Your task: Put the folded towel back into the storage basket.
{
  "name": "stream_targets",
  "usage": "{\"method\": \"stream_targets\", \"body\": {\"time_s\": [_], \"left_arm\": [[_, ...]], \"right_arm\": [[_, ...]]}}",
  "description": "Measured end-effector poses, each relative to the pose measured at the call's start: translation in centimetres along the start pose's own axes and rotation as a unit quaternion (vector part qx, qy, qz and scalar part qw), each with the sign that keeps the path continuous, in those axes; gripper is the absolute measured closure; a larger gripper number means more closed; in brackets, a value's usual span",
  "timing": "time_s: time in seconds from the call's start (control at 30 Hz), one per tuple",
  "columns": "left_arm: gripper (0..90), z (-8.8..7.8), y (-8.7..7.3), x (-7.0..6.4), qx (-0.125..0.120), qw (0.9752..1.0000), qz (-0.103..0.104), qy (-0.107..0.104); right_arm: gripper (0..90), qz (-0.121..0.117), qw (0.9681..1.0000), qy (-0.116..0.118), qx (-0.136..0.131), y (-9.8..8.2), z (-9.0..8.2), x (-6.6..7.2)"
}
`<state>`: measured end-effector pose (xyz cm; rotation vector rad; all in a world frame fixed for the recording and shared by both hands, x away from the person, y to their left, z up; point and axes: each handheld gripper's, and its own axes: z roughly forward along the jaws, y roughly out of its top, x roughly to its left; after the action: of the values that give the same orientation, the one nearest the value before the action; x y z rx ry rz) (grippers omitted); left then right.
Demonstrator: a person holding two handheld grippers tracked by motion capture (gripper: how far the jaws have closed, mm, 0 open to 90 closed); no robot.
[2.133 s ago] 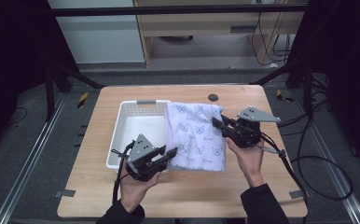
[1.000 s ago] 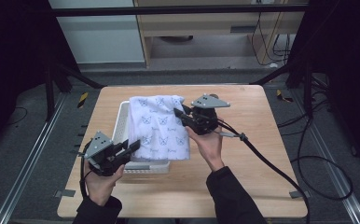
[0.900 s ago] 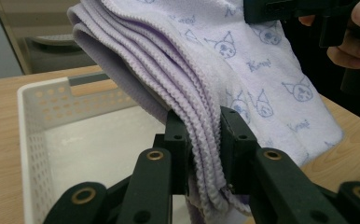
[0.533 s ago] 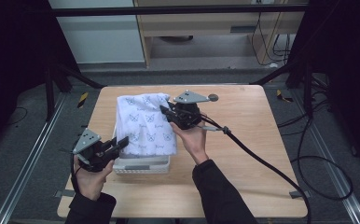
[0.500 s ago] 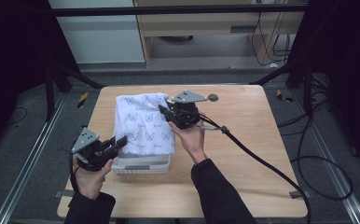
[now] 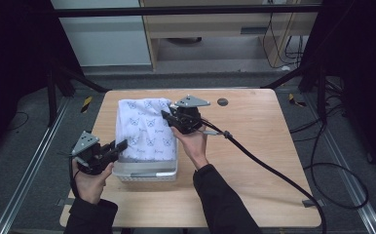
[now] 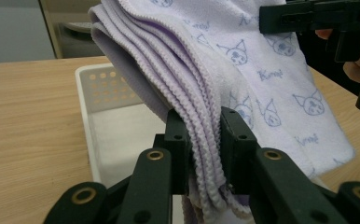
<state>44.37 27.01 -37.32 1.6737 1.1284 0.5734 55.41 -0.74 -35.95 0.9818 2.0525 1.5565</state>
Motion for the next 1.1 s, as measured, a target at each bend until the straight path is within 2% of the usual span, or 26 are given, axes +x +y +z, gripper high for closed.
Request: {"method": "stream_targets", "body": {"time_s": [0.2, 0.43, 0.63, 1.1], "left_arm": [[74.3, 0.5, -0.3, 0.5, 0.008, 0.9999, -0.003, 0.007], [74.3, 1.0, -0.8, 1.0, 0.018, 0.9996, -0.001, 0.021], [74.3, 2.1, -1.7, 1.7, 0.037, 0.9989, -0.002, 0.028], [74.3, 3.8, -3.2, 2.1, 0.078, 0.9963, 0.003, 0.034]], "right_arm": [[73.0, 0.006, 1.0, 0.0, 0.006, -0.7, 1.0, -0.1], [72.9, -0.006, 0.9999, -0.007, 0.015, -1.2, 2.3, 0.3], [72.8, -0.009, 0.9995, -0.013, 0.028, -2.1, 3.4, 0.3], [72.1, -0.025, 0.9969, -0.034, 0.067, -4.1, 5.0, 0.3]]}}
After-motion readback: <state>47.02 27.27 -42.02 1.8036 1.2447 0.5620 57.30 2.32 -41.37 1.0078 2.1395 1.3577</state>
